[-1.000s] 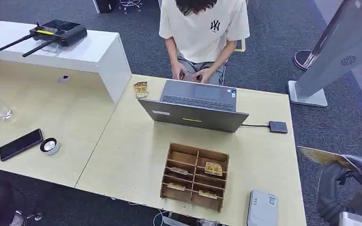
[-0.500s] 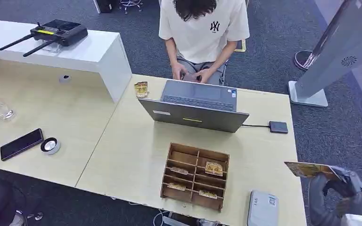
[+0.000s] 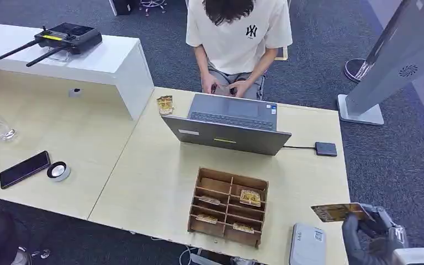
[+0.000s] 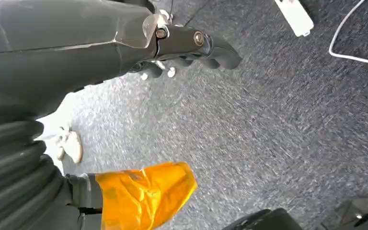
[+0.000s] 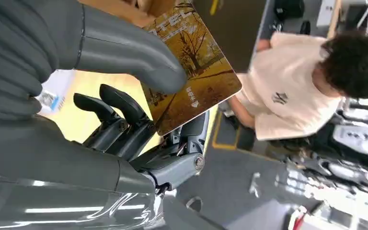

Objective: Pass the card to the sensor for recognition and then transmit it.

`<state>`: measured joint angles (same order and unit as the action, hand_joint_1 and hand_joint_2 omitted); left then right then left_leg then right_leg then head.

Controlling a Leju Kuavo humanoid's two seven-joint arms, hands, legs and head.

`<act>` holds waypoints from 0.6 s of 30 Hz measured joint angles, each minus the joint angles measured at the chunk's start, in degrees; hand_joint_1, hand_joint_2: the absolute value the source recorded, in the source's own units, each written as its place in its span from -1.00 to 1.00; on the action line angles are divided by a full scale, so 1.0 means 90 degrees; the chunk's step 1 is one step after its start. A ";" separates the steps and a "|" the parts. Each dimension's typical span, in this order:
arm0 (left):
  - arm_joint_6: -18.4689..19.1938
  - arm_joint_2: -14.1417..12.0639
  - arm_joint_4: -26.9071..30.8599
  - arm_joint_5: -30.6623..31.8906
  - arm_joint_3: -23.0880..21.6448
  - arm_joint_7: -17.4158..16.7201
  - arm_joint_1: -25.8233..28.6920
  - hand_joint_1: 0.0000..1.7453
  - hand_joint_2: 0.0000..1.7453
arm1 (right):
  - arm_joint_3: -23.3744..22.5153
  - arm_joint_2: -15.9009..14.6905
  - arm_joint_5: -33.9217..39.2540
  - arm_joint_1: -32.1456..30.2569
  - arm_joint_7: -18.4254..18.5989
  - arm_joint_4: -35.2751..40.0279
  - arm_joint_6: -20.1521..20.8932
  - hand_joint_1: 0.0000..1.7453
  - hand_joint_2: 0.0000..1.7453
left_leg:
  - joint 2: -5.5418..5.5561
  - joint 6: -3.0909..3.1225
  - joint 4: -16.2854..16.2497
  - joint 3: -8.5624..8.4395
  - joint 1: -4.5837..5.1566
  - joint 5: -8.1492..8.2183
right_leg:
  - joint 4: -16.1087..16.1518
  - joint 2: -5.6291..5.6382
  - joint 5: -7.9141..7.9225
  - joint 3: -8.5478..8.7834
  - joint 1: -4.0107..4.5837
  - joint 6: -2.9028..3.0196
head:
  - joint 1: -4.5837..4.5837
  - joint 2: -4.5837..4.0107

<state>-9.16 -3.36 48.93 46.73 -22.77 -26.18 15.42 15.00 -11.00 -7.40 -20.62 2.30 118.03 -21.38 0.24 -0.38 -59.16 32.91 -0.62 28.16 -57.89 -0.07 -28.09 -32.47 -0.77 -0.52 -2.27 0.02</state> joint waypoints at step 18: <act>-0.0204 0.0566 -0.1061 0.0371 0.1042 0.0342 -0.0313 -1.00 1.00 | 0.1336 -0.1073 0.1488 0.0042 0.0704 -0.0782 -0.0721 1.00 1.00 | 0.0000 0.0003 0.0000 0.0001 0.0000 0.0002 | 0.0000 0.0000 0.0000 -0.0001 0.0000 0.0000 | 0.0000 0.0000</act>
<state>-10.99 1.73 39.39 50.07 -13.40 -23.10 12.60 27.02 -20.66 5.99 -20.25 8.63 110.99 -27.87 0.23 -0.35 -59.16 32.92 -0.62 28.18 -57.89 -0.07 -28.09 -32.48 -0.77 -0.52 -2.27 0.02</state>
